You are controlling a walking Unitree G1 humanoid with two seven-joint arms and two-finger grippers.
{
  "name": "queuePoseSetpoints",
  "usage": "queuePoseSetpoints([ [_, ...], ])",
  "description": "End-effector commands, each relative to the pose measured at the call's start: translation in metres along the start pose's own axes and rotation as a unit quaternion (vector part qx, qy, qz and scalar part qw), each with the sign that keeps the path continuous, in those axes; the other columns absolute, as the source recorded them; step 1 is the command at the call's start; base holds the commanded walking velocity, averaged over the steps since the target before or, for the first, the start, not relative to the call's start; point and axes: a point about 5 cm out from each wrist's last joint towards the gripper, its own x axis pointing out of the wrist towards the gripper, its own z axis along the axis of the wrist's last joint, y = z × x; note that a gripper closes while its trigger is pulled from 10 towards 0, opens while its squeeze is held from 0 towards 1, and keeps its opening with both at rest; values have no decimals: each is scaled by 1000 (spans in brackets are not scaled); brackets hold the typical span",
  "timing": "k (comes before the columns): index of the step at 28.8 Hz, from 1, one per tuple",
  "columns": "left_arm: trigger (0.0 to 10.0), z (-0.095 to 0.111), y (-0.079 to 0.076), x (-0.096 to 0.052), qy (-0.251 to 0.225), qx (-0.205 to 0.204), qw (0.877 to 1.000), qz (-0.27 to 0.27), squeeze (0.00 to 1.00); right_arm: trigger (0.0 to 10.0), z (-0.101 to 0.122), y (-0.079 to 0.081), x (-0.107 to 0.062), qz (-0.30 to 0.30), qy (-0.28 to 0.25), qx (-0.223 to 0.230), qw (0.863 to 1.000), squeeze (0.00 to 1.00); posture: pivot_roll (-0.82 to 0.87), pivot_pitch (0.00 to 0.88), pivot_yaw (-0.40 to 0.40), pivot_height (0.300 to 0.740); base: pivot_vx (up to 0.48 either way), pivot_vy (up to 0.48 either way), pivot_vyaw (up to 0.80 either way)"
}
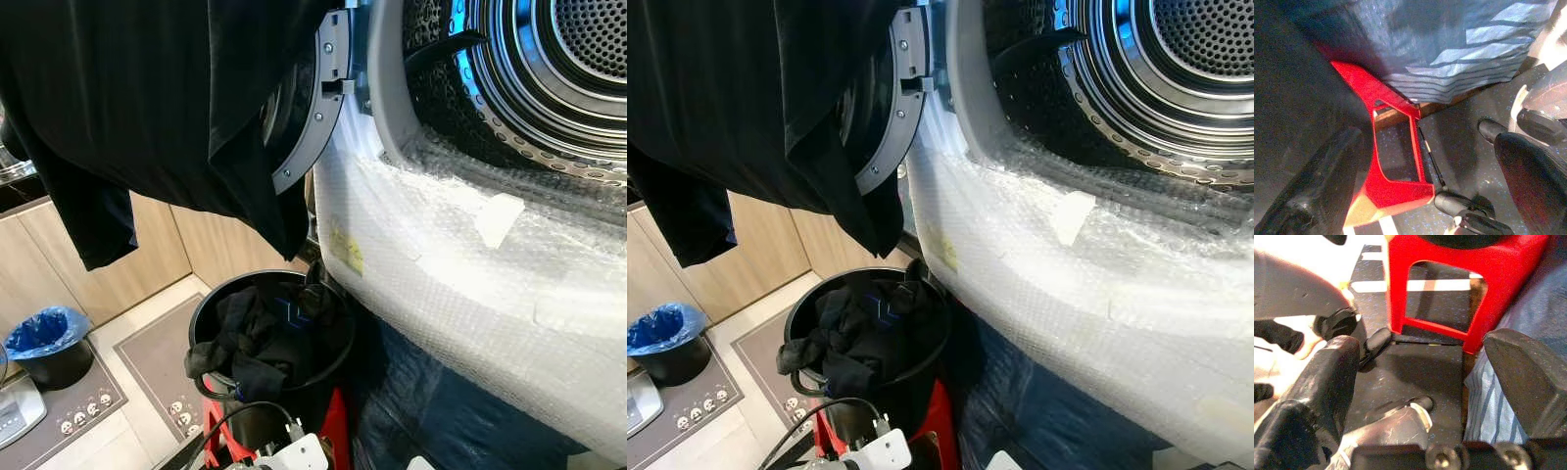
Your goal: Clothes washing
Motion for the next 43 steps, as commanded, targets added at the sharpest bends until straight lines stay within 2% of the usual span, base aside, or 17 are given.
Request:
queuePoseSetpoints([
  [1, 10000, 5, 5, 0, -11, 2, 1000, -9, 0, 10000, 6, 0, 0, 24, -10, -18, 999, 0, -69, 0, 36, 740, 0, 0, 0],
  [3, 10000, 9, 7, -1, -22, -2, 1000, -20, 0, 10000, 6, 1, -2, 43, -7, -20, 999, 0, -69, 0, 35, 740, 0, 0, 0],
  [4, 10000, 14, 9, -1, -35, 10, 999, -31, 0, 10000, 5, 1, -3, 57, -2, -26, 998, 0, -68, 0, 34, 740, 0, 0, 0],
  [11, 10000, 32, 10, 0, -76, 37, 994, -68, 0, 10000, 7, -1, -7, 78, 3, -33, 996, 0, -58, 0, 32, 740, 0, 0, 0],
  [19, 10000, 75, 13, 0, -141, 99, 979, -114, 0, 10000, 16, -12, -14, 97, 1, -42, 994, 0, -43, 0, 36, 740, 0, 0, 0],
  [22, 10000, 85, 16, -1, -157, 111, 975, -114, 0, 10000, 17, -13, -14, 98, 2, -41, 994, 0, -40, 0, 37, 740, 0, 0, 0],
  [30, 10000, 89, 16, -2, -162, 113, 973, -117, 0, 10000, 18, -13, -15, 101, 2, -41, 994, 0, -40, 0, 37, 740, 0, 0, 0],
  [32, 10000, 127, 23, -5, -199, 124, 967, -94, 0, 10000, 23, -20, -14, 76, 5, -42, 996, 0, -41, 0, 65, 740, 0, 0, 0],
  [34, 10000, 153, 29, -13, -227, 133, 963, -63, 0, 10000, 31, -26, -12, 46, -4, -41, 998, 0, -36, 0, 68, 740, 0, 0, 0],
  [38, 10000, 168, 33, -21, -256, 113, 960, -28, 0, 10000, 38, -29, -8, 23, -19, -34, 999, 0, -25, 0, 66, 740, 0, 0, 0],
  [43, 10000, 167, 31, -21, -251, 105, 962, -16, 0, 10000, 40, -28, -7, 25, -22, -40, 999, 0, -19, 0, 60, 740, 0, 0, 0],
])
